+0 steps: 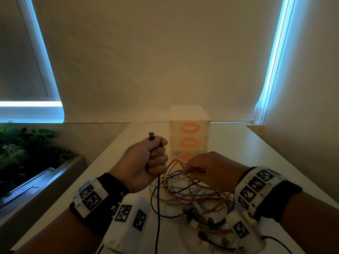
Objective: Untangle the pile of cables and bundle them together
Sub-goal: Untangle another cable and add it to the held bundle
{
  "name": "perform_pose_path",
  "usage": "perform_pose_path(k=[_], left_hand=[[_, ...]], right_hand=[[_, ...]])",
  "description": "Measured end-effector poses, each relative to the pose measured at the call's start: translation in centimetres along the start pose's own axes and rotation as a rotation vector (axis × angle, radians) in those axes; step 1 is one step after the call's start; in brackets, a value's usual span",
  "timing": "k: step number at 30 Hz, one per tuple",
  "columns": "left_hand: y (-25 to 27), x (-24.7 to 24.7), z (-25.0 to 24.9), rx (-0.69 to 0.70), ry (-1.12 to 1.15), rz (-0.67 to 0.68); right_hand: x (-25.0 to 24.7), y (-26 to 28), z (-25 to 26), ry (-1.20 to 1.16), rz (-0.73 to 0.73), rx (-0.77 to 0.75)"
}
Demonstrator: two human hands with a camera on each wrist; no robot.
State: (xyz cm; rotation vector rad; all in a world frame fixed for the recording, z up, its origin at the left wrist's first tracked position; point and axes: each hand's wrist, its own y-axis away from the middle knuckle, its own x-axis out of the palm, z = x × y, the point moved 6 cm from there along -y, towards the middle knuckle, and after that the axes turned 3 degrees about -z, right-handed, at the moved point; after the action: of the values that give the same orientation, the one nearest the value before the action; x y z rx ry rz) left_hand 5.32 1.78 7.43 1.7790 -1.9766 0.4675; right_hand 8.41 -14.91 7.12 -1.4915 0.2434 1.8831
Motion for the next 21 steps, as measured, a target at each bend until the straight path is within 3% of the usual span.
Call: perform_pose_path(k=[7,15,21], left_hand=[[-0.1,-0.1,0.4,-0.001,-0.002,-0.021],[0.0,0.9,1.0,0.03,-0.095,-0.076],[-0.7,2.2,1.2,0.112,-0.108,-0.045]], right_hand=[[-1.0,-0.4,-1.6,-0.222,-0.146,0.166],[-4.2,-1.2,0.0,-0.218,-0.595,0.173],[-4.4,-2.8,1.7,-0.414,-0.636,0.232]])
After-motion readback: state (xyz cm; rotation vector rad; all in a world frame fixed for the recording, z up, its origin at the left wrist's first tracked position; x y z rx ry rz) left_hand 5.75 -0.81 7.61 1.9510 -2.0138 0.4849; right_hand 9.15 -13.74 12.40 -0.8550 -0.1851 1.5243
